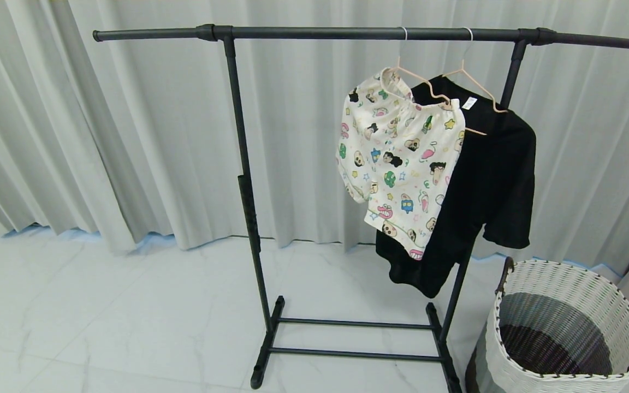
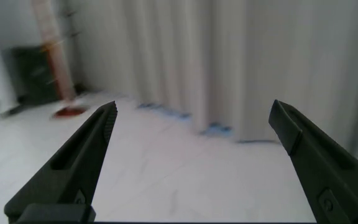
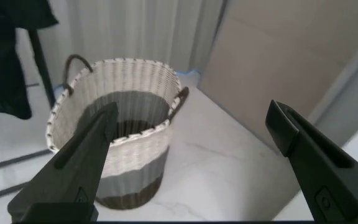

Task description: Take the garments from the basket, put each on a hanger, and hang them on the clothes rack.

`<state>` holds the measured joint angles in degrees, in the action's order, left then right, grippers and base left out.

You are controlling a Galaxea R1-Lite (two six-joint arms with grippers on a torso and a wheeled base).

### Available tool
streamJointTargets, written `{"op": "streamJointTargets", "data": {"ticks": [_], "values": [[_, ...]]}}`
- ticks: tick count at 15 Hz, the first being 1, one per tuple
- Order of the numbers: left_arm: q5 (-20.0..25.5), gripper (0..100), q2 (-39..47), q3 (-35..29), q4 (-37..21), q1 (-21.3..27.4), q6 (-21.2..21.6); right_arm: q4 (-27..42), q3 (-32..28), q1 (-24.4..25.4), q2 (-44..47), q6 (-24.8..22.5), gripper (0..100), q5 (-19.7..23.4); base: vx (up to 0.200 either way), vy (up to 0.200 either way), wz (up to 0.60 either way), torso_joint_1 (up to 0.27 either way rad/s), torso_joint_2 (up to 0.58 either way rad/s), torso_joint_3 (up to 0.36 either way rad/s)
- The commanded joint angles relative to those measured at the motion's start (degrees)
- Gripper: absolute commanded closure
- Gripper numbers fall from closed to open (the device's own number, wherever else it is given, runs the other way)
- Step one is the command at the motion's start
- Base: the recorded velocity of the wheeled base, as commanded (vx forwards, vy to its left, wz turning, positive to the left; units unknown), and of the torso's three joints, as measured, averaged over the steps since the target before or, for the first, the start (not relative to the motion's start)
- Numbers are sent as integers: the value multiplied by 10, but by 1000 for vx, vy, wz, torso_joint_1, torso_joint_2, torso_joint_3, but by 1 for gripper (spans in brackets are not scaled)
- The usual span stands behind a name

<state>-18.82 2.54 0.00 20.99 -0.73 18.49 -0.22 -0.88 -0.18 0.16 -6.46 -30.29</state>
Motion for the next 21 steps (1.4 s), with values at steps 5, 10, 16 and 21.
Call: {"op": "streamJointTargets", "data": {"ticks": [5, 10, 16, 21], "values": [[290, 0, -24, -2, -189, 6, -189, -7, 8, 0, -1, -10, 0, 177, 0, 0, 0, 0, 0, 0], [262, 0, -25, 0, -186, 6, -152, -7, 9, 0, -1, 20, 0, 146, 0, 0, 0, 0, 0, 0], [175, 0, -25, 0, -209, 6, -138, -5, 9, 1, -1, 81, 0, 183, 0, 0, 0, 0, 0, 0], [175, 0, -25, 0, -208, 6, -139, 24, 9, 1, -1, 109, 0, 253, 0, 0, 0, 0, 0, 0]]}}
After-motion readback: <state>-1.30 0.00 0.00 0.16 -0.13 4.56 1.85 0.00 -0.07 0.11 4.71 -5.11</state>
